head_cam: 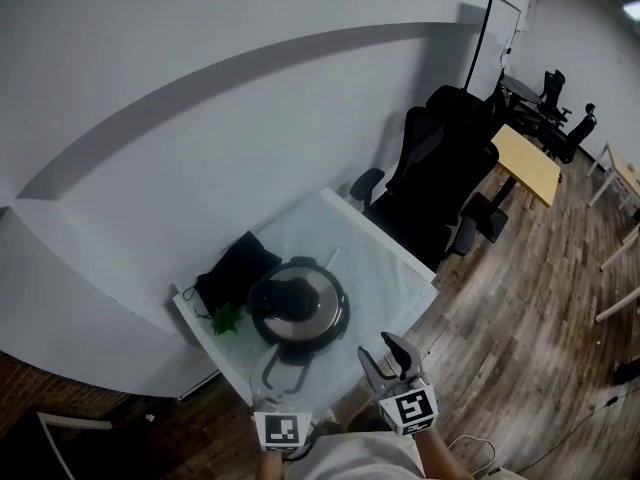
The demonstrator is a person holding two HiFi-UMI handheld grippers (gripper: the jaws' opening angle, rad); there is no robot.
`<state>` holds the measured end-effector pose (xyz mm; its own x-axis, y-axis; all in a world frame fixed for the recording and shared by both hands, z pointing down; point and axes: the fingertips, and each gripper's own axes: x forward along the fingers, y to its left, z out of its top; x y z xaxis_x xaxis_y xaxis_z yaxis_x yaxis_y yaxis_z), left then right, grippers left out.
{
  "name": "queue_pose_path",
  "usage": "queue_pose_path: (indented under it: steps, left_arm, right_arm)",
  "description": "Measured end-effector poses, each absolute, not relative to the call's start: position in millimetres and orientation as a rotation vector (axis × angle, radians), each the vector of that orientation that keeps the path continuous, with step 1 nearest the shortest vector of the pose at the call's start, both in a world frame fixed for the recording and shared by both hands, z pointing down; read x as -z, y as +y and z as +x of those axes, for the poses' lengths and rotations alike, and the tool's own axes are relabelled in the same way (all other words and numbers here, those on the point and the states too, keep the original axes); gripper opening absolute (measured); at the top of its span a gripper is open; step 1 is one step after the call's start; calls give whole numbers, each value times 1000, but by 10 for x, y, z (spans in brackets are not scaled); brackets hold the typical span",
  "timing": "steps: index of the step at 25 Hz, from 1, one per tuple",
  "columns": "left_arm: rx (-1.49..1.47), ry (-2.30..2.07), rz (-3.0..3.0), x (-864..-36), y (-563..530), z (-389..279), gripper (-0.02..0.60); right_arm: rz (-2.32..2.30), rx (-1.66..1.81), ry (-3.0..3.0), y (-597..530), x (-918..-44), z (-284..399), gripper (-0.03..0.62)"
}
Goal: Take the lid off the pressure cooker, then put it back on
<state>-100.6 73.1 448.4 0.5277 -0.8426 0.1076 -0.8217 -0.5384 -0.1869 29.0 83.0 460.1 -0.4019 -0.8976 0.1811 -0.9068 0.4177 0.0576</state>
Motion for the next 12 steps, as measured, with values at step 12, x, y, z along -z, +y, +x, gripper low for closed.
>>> queue_pose_path:
  steps: [12]
  left_arm:
    - [349, 1535, -2697, -4654, 176, -951, 270]
  right_arm:
    - [1482, -118, -2500, 242, -4701, 276, 189]
